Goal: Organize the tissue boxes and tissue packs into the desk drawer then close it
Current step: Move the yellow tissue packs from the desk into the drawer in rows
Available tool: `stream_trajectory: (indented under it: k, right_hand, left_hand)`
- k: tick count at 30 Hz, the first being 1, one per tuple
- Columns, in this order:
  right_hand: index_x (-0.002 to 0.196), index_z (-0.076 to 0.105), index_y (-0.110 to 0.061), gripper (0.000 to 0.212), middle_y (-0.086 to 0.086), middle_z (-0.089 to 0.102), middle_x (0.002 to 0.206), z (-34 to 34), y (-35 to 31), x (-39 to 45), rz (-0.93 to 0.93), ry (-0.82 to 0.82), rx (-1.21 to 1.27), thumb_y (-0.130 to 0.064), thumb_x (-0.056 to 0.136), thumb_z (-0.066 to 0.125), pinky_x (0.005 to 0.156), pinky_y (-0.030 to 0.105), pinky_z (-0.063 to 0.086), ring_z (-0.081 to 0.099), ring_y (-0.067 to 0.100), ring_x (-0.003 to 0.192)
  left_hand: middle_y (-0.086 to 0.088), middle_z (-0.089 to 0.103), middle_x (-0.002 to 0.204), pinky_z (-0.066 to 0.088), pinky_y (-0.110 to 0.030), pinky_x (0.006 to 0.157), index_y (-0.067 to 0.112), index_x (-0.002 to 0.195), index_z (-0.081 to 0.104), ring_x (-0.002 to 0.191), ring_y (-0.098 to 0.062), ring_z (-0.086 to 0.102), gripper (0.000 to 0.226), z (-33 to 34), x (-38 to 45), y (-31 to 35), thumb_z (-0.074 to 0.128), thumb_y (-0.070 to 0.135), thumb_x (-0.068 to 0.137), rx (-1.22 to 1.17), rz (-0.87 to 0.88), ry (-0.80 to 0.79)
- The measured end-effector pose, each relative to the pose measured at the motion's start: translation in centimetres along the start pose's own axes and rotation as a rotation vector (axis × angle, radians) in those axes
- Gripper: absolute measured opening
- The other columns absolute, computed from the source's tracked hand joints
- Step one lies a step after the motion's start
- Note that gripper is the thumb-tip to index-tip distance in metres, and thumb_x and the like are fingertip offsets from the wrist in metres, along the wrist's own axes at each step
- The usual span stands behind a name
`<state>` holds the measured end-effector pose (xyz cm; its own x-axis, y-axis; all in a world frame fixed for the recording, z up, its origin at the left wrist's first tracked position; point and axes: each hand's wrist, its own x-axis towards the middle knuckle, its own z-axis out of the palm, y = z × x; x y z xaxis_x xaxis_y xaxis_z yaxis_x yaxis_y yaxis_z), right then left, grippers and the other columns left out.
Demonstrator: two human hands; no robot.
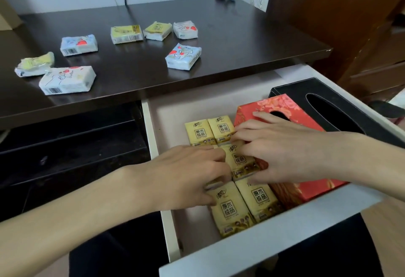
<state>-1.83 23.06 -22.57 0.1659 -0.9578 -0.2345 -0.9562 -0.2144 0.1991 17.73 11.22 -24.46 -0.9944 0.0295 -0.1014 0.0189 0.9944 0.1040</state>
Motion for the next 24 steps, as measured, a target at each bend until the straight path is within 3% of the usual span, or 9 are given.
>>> stream_trajectory:
  k: [2, 4, 7, 11, 16, 20, 24]
  right_hand:
    - [0.121, 0.070, -0.031, 0.046, -0.015, 0.059, 0.128, -0.8, 0.2, 0.5, 0.029, 0.063, 0.109, -0.062, 0.093, 0.050, 0.117, 0.038, 0.029, 0.045, 0.009, 0.128]
    - [0.104, 0.073, -0.030, 0.033, -0.016, 0.064, 0.104, -1.4, 0.6, 1.0, 0.067, 0.206, 0.219, -0.054, 0.094, 0.053, 0.096, 0.035, 0.045, 0.051, 0.005, 0.105]
    - [0.091, 0.074, -0.032, 0.029, -0.017, 0.065, 0.084, -2.9, 1.4, 2.4, 0.156, 0.382, 0.392, -0.051, 0.092, 0.052, 0.072, 0.033, 0.046, 0.056, 0.002, 0.088]
    - [0.085, 0.079, -0.027, 0.014, -0.013, 0.075, 0.078, -5.4, 3.0, 6.8, 0.233, 0.568, 0.719, -0.033, 0.091, 0.068, 0.073, 0.036, 0.053, 0.065, 0.005, 0.073]
    - [0.080, 0.081, -0.021, 0.017, -0.004, 0.077, 0.076, -8.8, 4.9, 14.0, 0.300, 0.648, 0.836, -0.026, 0.091, 0.069, 0.072, 0.035, 0.050, 0.063, 0.010, 0.069]
    - [0.083, 0.082, -0.025, 0.016, -0.018, 0.073, 0.077, -10.8, 6.2, 19.4, 0.372, 0.660, 0.923, -0.022, 0.090, 0.068, 0.078, 0.031, 0.052, 0.067, 0.005, 0.080]
    - [0.096, 0.080, -0.022, 0.015, -0.008, 0.075, 0.101, -12.1, 7.9, 23.9, 0.418, 0.633, 0.857, -0.021, 0.091, 0.066, 0.094, 0.042, 0.055, 0.068, 0.018, 0.101]
  left_hand:
    - [0.016, 0.050, 0.113, 0.035, -0.026, 0.067, 0.036, 0.110, 0.055, 0.105, -0.006, 0.044, 0.033, -0.9, -0.7, -0.3, 0.061, 0.054, 0.083, -0.033, -0.016, 0.051]
    - [0.018, 0.052, 0.111, 0.040, -0.027, 0.068, 0.037, 0.108, 0.056, 0.104, -0.004, 0.047, 0.031, -1.8, -1.6, -1.1, 0.054, 0.057, 0.085, -0.045, -0.045, 0.110]
    - [0.020, 0.055, 0.106, 0.049, -0.032, 0.074, 0.039, 0.104, 0.056, 0.102, -0.001, 0.052, 0.027, -4.1, -3.0, -2.4, 0.047, 0.059, 0.088, -0.057, -0.158, 0.202]
    - [0.020, 0.062, 0.087, 0.051, -0.035, 0.069, 0.035, 0.088, 0.061, 0.083, -0.001, 0.059, 0.022, -7.8, -4.2, -5.9, 0.050, 0.054, 0.084, -0.104, -0.361, 0.347]
    - [0.019, 0.066, 0.075, 0.052, -0.033, 0.071, 0.034, 0.080, 0.066, 0.075, 0.000, 0.061, 0.011, -10.7, -4.6, -12.2, 0.059, 0.041, 0.085, -0.151, -0.593, 0.481]
    - [0.016, 0.066, 0.082, 0.045, -0.027, 0.067, 0.031, 0.085, 0.068, 0.083, -0.010, 0.062, 0.008, -11.8, -3.6, -18.1, 0.061, 0.035, 0.084, -0.136, -0.707, 0.494]
    - [0.000, 0.068, 0.109, 0.050, -0.040, 0.087, 0.025, 0.105, 0.067, 0.098, -0.024, 0.061, 0.024, -12.8, -1.8, -24.3, 0.060, 0.034, 0.084, -0.109, -0.773, 0.453]
